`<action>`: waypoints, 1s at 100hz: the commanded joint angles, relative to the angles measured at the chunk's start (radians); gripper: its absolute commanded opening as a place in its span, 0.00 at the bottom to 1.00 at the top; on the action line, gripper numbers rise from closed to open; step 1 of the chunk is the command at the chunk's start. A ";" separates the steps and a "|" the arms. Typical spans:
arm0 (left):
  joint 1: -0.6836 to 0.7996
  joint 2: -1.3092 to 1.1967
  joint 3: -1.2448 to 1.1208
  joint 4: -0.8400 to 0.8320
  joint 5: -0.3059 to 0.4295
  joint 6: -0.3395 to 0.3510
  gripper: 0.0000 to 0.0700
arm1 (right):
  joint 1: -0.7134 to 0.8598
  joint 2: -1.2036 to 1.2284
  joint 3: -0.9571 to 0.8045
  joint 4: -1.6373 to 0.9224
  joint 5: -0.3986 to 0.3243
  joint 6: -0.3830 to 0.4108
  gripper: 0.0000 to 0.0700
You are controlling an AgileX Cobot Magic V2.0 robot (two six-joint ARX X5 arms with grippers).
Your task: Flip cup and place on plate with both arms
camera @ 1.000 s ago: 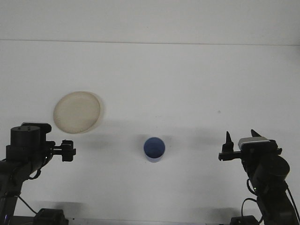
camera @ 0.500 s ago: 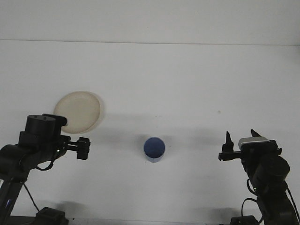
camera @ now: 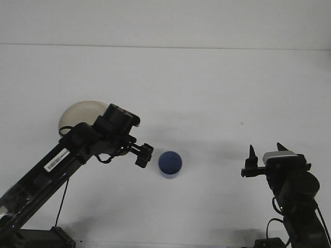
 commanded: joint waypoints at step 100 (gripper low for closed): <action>-0.122 0.383 0.071 0.079 0.002 0.019 0.33 | 0.002 0.003 0.004 0.007 -0.002 -0.003 0.76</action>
